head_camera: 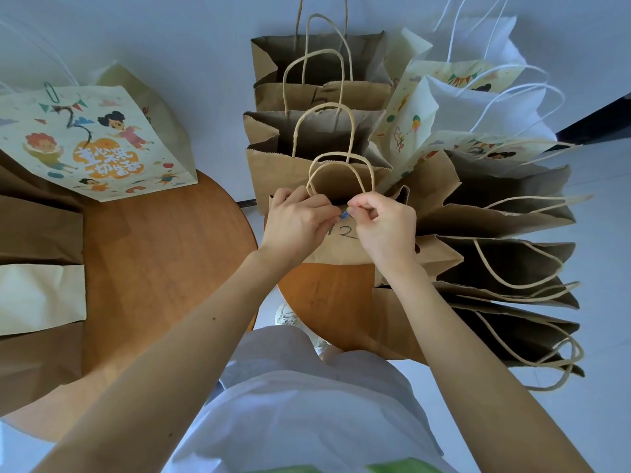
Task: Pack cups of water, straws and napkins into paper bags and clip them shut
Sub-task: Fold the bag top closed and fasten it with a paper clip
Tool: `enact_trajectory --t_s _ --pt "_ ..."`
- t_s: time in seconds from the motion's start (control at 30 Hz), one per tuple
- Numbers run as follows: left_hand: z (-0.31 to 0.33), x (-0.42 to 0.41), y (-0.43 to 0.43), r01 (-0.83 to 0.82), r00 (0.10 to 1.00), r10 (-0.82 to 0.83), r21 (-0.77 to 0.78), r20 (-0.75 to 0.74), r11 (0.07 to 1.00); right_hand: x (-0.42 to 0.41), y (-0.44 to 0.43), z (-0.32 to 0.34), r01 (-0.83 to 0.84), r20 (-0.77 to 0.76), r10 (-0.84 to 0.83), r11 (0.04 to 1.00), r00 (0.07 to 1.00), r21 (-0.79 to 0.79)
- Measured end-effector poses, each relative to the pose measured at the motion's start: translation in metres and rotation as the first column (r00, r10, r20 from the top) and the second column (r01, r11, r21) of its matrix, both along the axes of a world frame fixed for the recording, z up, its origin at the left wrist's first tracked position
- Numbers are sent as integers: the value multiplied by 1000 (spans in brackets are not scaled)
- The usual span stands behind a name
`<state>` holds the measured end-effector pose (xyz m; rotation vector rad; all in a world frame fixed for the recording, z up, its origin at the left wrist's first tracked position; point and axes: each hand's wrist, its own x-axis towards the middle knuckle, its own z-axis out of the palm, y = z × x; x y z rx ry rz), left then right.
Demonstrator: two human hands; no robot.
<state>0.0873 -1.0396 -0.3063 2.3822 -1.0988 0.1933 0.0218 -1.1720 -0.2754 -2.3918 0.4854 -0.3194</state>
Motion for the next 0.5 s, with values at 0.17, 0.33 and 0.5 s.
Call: enact_trajectory --t_s 0.17,0.33,0.5 --pt "2 -2 -2 0 1000 0 15 5 1000 -3 1 -2 22 93 -21 1000 995 -10" --pt "3 -3 -3 6 1000 -6 29 12 1000 -1 3 -2 42 77 -40 999 996 -32" --pt "2 -1 -4 6 1000 -6 32 14 999 3 0 2 -28 -6 28 997 1000 -77"
